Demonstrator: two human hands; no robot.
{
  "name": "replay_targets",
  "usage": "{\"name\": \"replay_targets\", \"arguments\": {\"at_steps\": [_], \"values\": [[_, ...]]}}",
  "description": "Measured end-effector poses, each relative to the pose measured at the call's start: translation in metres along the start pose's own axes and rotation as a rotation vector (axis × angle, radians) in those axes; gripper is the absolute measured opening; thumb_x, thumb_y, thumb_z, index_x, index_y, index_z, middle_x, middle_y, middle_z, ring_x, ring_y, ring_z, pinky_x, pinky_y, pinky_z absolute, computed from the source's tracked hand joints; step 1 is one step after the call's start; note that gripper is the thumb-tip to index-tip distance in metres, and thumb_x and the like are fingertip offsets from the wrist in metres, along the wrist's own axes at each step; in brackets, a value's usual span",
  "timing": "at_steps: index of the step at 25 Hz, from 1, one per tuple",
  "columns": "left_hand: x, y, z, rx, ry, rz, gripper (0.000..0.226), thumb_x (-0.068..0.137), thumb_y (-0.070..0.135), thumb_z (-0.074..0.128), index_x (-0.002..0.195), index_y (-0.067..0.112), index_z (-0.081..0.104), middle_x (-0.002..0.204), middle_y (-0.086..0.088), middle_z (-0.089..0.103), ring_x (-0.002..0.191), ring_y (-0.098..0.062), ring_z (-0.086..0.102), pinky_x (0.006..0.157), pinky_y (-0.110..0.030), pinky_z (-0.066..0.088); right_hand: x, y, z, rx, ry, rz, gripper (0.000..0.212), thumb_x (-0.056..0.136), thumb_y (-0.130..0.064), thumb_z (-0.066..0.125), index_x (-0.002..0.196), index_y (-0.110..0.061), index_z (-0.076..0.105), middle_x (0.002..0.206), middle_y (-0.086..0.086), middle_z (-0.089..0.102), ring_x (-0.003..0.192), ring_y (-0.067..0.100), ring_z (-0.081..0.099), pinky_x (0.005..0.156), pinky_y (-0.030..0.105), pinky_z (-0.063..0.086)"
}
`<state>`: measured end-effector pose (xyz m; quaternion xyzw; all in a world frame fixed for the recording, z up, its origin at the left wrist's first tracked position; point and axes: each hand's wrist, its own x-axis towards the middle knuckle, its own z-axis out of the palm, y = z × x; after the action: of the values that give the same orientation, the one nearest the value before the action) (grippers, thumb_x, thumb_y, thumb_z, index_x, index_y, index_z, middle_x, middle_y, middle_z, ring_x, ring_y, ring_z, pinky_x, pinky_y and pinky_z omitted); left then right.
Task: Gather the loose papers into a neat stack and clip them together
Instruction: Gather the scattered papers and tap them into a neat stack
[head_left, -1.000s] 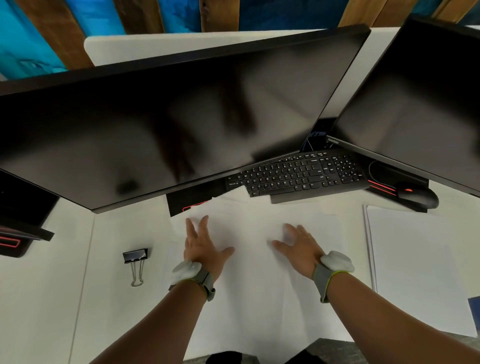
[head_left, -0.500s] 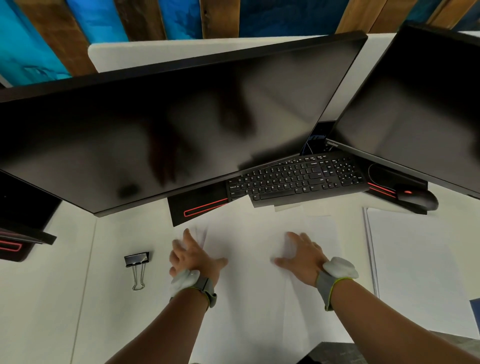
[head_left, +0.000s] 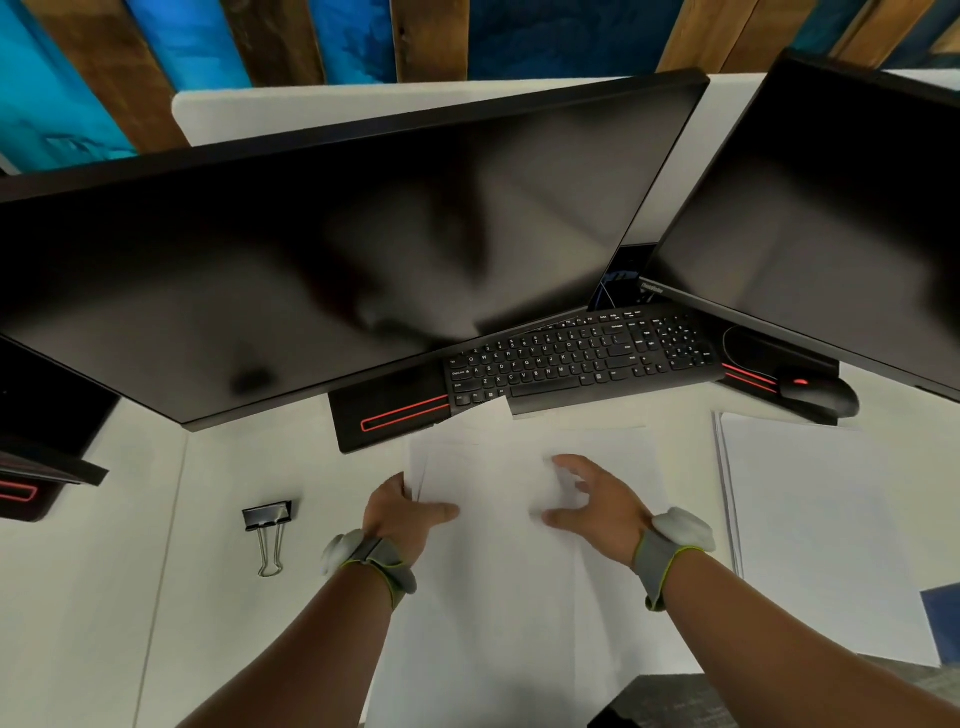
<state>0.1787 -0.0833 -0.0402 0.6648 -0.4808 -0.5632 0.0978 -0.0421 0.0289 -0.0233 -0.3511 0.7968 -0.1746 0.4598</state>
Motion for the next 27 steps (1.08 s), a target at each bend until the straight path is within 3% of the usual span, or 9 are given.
{"name": "replay_targets", "arguments": {"at_steps": [3,6,8,11,15,18,21,24,27], "values": [[0.000,0.005,0.000,0.020,-0.004,0.058,0.035,0.071,0.012,0.086,0.096,0.017,0.062,0.088,-0.002,0.067,0.090,-0.032,0.065,0.074,-0.032,0.050,0.002,0.005,-0.001,0.057,0.066,-0.012,0.076,0.078,-0.029,0.083,0.144,-0.029,0.045,0.142,-0.003,0.047,0.133,0.021,0.047,0.101,0.027,0.040],[-0.002,0.015,-0.003,0.054,-0.024,0.133,0.030,0.077,0.015,0.082,0.100,0.017,0.063,0.088,0.000,0.067,0.087,-0.027,0.065,0.072,-0.029,0.049,0.003,0.010,-0.006,0.095,0.144,0.028,0.094,0.074,-0.030,0.086,0.151,-0.028,0.034,0.151,0.004,0.041,0.138,0.024,0.042,0.110,0.035,0.039],[-0.001,0.021,-0.008,0.080,-0.053,0.177,0.031,0.079,0.016,0.081,0.104,0.016,0.064,0.090,0.001,0.067,0.082,-0.021,0.063,0.070,-0.026,0.048,0.005,0.013,-0.011,0.203,0.153,0.052,0.105,0.070,-0.030,0.089,0.153,-0.032,0.027,0.150,0.008,0.043,0.132,0.028,0.048,0.107,0.040,0.044],[-0.002,0.022,-0.016,0.094,-0.089,0.223,0.030,0.079,0.014,0.080,0.105,0.016,0.065,0.092,0.000,0.069,0.081,-0.019,0.063,0.072,-0.026,0.048,0.005,0.013,-0.022,0.267,0.131,0.065,0.108,0.068,-0.031,0.090,0.154,-0.034,0.024,0.139,0.009,0.051,0.118,0.027,0.058,0.096,0.033,0.046],[-0.003,0.014,-0.023,0.074,-0.116,0.232,0.027,0.081,0.015,0.079,0.103,0.019,0.063,0.093,0.001,0.069,0.082,-0.020,0.065,0.073,-0.029,0.050,0.005,0.015,-0.027,0.216,0.029,0.083,0.109,0.060,-0.048,0.092,0.150,-0.038,0.032,0.131,0.003,0.055,0.121,0.024,0.060,0.102,0.034,0.046],[0.001,0.005,-0.033,-0.029,-0.136,0.206,0.028,0.080,0.012,0.079,0.104,0.019,0.068,0.099,-0.003,0.075,0.092,-0.028,0.070,0.085,-0.042,0.057,0.004,0.019,-0.025,0.221,0.005,0.056,0.096,0.053,-0.056,0.092,0.137,-0.036,0.050,0.128,-0.005,0.063,0.117,0.015,0.062,0.104,0.034,0.048],[0.001,0.008,-0.041,-0.120,-0.152,0.217,0.032,0.078,0.011,0.080,0.107,0.021,0.070,0.101,-0.005,0.076,0.096,-0.033,0.070,0.091,-0.053,0.055,-0.002,0.010,-0.025,0.273,-0.028,-0.010,0.071,0.060,-0.047,0.092,0.123,-0.031,0.064,0.118,-0.013,0.072,0.108,0.006,0.067,0.100,0.029,0.050],[-0.005,0.030,-0.041,-0.278,-0.181,0.258,0.029,0.078,0.002,0.078,0.102,0.018,0.073,0.099,-0.009,0.078,0.098,-0.038,0.071,0.089,-0.049,0.056,-0.009,-0.008,-0.027,0.389,-0.018,-0.102,0.057,0.066,-0.030,0.092,0.117,-0.025,0.067,0.110,-0.011,0.077,0.102,0.005,0.071,0.090,0.022,0.053],[-0.011,0.063,-0.042,-0.434,-0.237,0.281,0.033,0.079,-0.004,0.074,0.109,0.008,0.071,0.105,-0.014,0.076,0.098,-0.039,0.071,0.087,-0.047,0.057,-0.009,-0.021,-0.039,0.569,0.008,-0.144,0.050,0.070,-0.014,0.089,0.115,-0.020,0.067,0.107,-0.004,0.078,0.097,0.009,0.074,0.075,0.022,0.058]]}}
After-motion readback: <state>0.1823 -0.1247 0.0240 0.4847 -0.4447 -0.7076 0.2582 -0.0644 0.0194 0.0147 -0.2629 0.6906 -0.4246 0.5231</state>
